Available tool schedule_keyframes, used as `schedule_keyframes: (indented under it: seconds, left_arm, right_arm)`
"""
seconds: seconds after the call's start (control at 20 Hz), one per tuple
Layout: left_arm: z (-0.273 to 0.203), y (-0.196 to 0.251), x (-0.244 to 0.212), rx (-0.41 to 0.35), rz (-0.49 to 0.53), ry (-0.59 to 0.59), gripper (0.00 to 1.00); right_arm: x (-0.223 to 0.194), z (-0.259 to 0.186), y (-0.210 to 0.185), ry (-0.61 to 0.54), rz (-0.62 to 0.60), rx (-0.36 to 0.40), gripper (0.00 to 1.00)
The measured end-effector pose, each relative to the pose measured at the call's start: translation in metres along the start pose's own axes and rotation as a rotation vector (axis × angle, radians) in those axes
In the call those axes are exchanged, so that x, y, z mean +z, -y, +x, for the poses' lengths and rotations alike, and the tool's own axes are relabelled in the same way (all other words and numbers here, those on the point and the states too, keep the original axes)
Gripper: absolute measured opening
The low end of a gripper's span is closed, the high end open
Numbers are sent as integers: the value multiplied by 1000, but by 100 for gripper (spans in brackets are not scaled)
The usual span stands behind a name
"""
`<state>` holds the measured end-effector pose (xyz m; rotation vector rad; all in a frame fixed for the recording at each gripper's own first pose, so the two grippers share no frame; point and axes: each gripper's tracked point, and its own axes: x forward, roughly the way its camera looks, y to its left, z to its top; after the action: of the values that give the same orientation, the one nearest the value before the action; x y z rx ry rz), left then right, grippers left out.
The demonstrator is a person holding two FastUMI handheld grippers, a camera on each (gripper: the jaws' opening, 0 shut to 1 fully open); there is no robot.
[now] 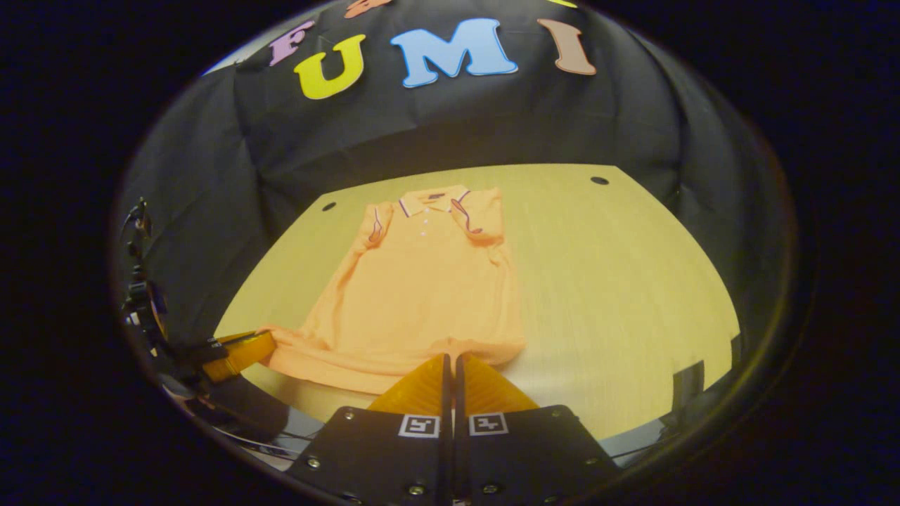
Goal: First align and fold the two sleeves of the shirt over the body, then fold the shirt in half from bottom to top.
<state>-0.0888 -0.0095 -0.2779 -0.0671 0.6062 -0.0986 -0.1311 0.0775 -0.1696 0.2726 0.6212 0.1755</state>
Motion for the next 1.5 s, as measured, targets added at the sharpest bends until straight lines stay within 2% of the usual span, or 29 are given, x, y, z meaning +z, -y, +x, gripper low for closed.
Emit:
schedule_keyframes:
  seconds: [0.25,0.5,0.75,1.0,1.5]
  left_arm:
    - [27,7,47,77,2,61,6]
    - [57,21,108,77,28,125,6]
    - [99,28,168,23,46,169,6]
    - [142,32,206,-41,90,176,6]
    - [224,11,273,-41,118,243,6]
  right_arm:
    - [61,22,15,72,-45,63,1]
    - [106,44,31,113,-56,62,1]
    - [150,71,42,155,-23,11,1]
    - [185,103,52,166,-59,-67,1]
    - [250,178,54,186,-110,-140,1]
